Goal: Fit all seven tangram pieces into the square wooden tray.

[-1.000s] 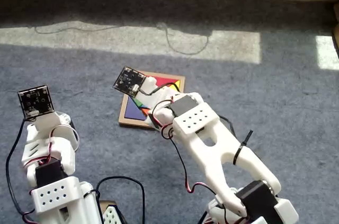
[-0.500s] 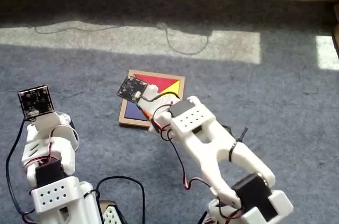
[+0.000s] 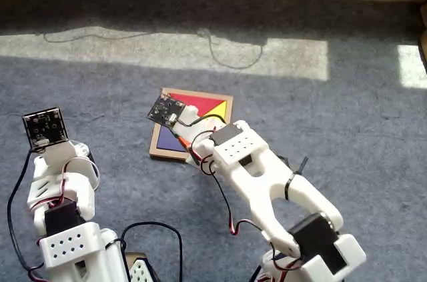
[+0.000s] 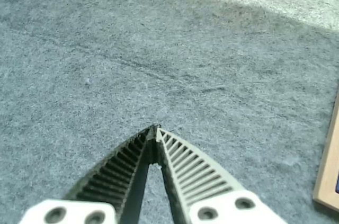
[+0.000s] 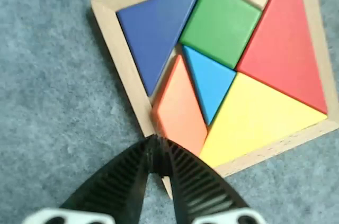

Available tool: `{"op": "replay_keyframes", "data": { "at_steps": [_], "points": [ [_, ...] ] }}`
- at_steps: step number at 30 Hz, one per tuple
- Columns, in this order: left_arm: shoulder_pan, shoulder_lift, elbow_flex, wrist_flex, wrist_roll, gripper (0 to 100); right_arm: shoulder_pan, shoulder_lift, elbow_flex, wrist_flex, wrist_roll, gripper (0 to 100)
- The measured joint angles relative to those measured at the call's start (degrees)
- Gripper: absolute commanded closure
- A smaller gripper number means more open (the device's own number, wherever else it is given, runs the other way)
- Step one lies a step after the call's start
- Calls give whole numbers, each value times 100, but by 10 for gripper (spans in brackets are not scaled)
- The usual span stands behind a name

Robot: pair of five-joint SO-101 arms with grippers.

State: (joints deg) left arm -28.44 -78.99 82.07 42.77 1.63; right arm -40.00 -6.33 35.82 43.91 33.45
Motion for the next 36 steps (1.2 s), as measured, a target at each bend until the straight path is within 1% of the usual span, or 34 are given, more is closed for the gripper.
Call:
{"op": "replay_keyframes", "data": {
  "at_steps": [5,8,11,14,18,23,28,36],
  "points": [
    [0,0,0,0,0,992,35,-747,413,-97,-18,994],
    [0,0,0,0,0,992,35,-967,747,-519,-18,994],
    [0,0,0,0,0,992,35,-941,1116,-1160,-18,994],
    [0,0,0,0,0,992,35,-598,1196,-1679,-18,994],
    [0,0,0,0,0,992,79,9,1187,-1899,-35,994],
    [0,0,35,0,0,992,158,-18,1073,-1864,-35,994],
    [0,0,88,-9,0,992,176,-958,1556,-1864,-35,994],
    [0,0,88,-26,0,992,255,-3411,2664,-1864,-35,994]
  ]
}}
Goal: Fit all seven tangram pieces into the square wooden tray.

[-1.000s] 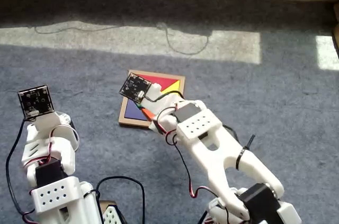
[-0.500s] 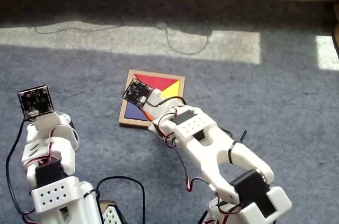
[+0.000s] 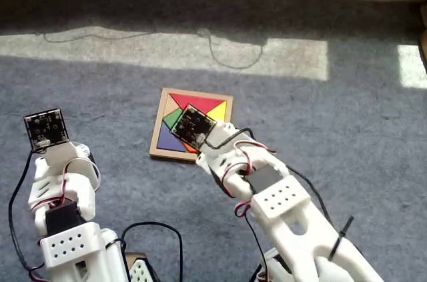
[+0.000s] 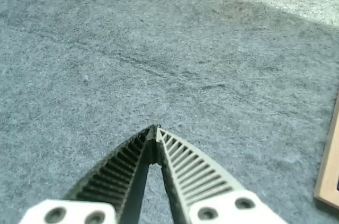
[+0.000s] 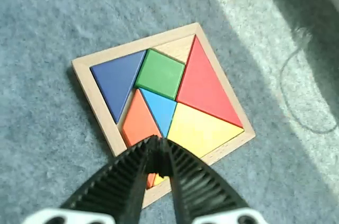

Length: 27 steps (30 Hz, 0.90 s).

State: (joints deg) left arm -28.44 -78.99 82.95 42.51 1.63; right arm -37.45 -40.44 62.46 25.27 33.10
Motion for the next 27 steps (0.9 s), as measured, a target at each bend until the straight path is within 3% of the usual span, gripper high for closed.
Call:
{"op": "replay_keyframes", "data": {
  "at_steps": [5,21,27],
  "points": [
    [18,0,0,-9,0,992,26,-1521,589,0,0,994],
    [1987,0,193,-9,0,992,1582,-6321,3332,0,-26,988],
    [2549,0,615,-334,0,994,2277,-6338,3332,0,-1407,988]
  ]
}}
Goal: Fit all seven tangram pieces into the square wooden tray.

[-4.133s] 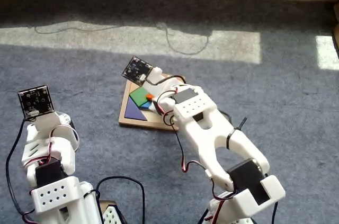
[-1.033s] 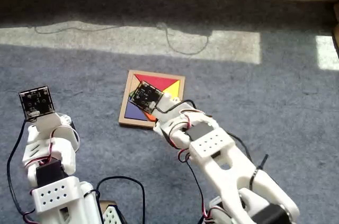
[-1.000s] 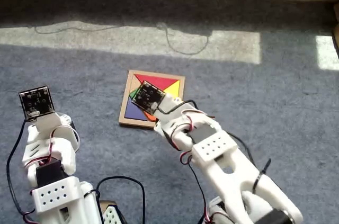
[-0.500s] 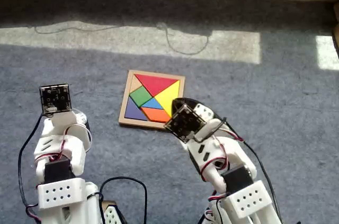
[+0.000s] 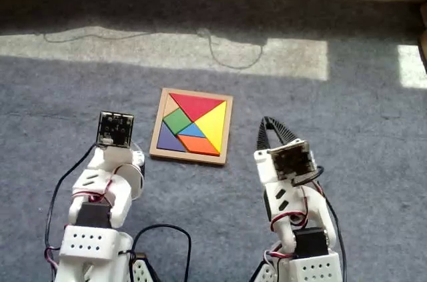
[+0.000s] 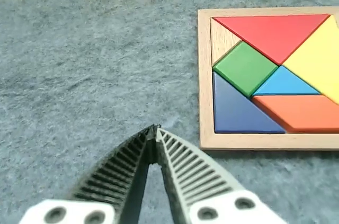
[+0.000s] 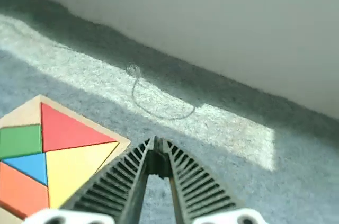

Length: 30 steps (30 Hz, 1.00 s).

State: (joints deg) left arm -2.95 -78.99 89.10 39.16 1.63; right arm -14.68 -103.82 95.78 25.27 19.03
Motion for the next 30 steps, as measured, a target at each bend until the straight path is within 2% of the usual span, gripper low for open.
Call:
{"op": "replay_keyframes", "data": {
  "at_steps": [5,7,9,17,24,27,30],
  "points": [
    [431,18,668,-993,9,994,396,-35,0,448,-1688,988],
    [554,-35,677,-1354,9,994,396,-35,0,844,-2110,988],
    [615,0,677,-1389,0,994,413,-35,0,1292,-2356,988],
    [615,0,686,-1327,0,994,431,-35,0,2857,-2514,988],
    [615,0,686,-404,0,994,431,-35,0,4070,-2514,988],
    [316,0,686,70,0,994,431,-35,0,4501,-2514,988],
    [-123,0,686,149,0,994,431,-44,0,4589,-2514,988]
  ]
}}
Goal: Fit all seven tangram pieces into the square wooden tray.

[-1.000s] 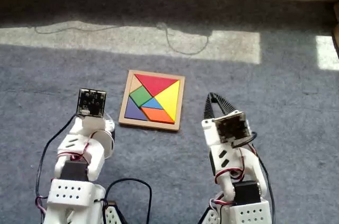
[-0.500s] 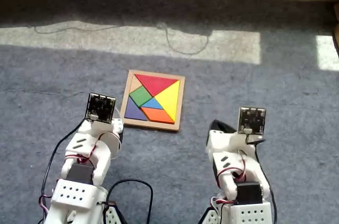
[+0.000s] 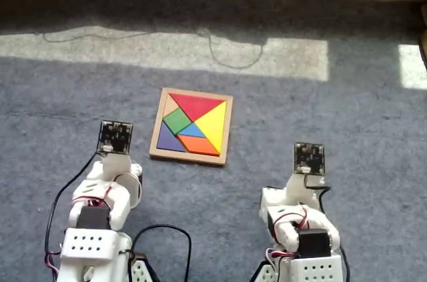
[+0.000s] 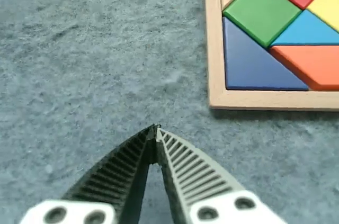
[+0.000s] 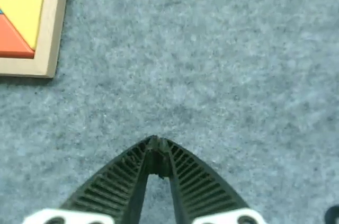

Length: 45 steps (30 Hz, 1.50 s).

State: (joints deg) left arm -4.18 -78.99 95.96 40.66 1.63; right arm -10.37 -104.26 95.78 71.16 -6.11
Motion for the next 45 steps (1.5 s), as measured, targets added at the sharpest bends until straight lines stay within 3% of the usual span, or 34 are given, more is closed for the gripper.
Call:
{"op": "replay_keyframes", "data": {
  "at_steps": [6,45],
  "points": [
    [-422,0,0,0,0,994,0,0,0,0,0,988],
    [-466,0,0,0,0,994,0,0,0,0,0,988]
  ]
}}
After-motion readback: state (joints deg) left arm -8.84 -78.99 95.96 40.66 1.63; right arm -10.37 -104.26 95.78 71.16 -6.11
